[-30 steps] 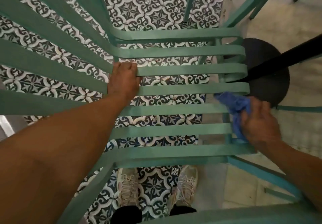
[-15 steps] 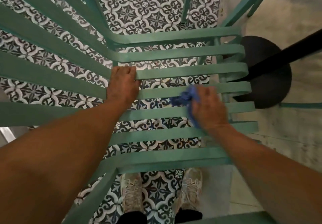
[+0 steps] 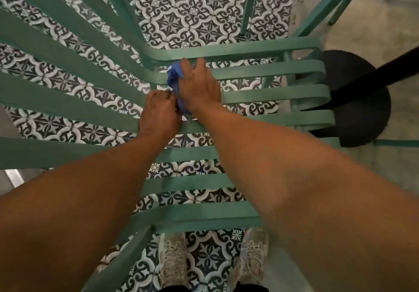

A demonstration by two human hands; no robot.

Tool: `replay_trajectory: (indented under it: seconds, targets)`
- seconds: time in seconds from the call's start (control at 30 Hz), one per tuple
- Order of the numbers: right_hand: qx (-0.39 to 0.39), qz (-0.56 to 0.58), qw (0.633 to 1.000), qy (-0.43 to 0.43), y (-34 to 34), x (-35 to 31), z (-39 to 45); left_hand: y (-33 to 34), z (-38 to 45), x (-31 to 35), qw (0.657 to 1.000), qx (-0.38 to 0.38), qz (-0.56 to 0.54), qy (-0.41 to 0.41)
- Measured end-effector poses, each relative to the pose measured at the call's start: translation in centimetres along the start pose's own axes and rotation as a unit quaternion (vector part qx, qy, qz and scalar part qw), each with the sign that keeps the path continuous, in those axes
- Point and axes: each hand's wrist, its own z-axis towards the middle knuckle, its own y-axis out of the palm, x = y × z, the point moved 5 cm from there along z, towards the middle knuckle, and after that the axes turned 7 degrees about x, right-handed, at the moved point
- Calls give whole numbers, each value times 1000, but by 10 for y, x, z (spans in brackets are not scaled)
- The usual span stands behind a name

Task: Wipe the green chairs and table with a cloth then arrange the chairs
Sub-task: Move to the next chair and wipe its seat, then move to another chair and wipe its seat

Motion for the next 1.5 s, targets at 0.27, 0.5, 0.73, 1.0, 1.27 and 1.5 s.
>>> replay_trajectory:
  seconds: [0.27, 0.5, 0.73, 1.0, 1.27, 1.5]
  targets:
    - [80, -135, 966, 206, -114, 218, -42, 1, 2, -1, 1000, -19, 15, 9]
    - [-162, -54, 985, 17, -74, 75, -148, -9, 0, 17, 988, -121, 88, -42]
    - [-437, 20, 897, 63, -92, 40, -203, -31, -57, 74, 971, -208, 116, 16]
    - [-242, 12, 937, 251, -221, 73, -210, -97, -109, 144, 957, -244, 93, 124]
    - [-104, -61, 926, 358, -370, 87, -266, -206, -140, 275, 924, -217, 79, 305]
    - [-26, -42, 845, 533, -472, 102, -431, -258, -251, 397, 836, -251, 109, 476]
